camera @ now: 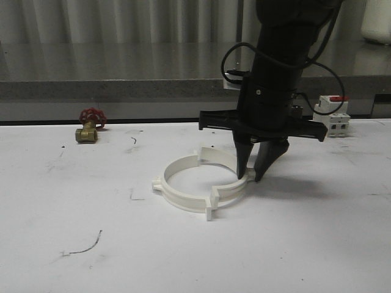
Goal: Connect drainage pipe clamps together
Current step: 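Lower and press the held half against the placed half to close the ring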
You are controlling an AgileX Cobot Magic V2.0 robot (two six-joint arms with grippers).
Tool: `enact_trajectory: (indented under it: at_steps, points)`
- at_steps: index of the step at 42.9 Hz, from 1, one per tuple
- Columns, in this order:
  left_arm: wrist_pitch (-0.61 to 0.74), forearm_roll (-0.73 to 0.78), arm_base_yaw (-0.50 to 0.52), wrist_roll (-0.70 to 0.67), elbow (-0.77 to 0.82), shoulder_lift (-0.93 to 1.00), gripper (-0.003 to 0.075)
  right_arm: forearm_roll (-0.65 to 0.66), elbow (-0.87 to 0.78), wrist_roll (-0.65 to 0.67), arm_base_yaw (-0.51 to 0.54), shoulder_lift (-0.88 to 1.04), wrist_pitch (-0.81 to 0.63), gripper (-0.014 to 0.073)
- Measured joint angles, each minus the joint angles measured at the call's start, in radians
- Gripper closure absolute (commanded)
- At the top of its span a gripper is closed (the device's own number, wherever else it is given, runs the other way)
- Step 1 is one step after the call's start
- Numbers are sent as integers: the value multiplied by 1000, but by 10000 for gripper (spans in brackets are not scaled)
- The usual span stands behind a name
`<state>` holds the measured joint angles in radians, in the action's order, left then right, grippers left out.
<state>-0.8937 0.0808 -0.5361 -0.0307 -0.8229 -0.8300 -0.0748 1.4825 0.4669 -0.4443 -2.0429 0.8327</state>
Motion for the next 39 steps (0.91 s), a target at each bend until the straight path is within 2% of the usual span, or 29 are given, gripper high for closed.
enact_trajectory:
  at_steps: [24,34,39]
  points:
    - [0,0,0,2,0,0,429,-2,0,-2,-6,0,-6,393]
    - [0,0,0,2,0,0,429,-2,0,-2,-6,0,-1,260]
    - [0,0,0,2,0,0,429,-2,0,-2,-6,0,-1,247]
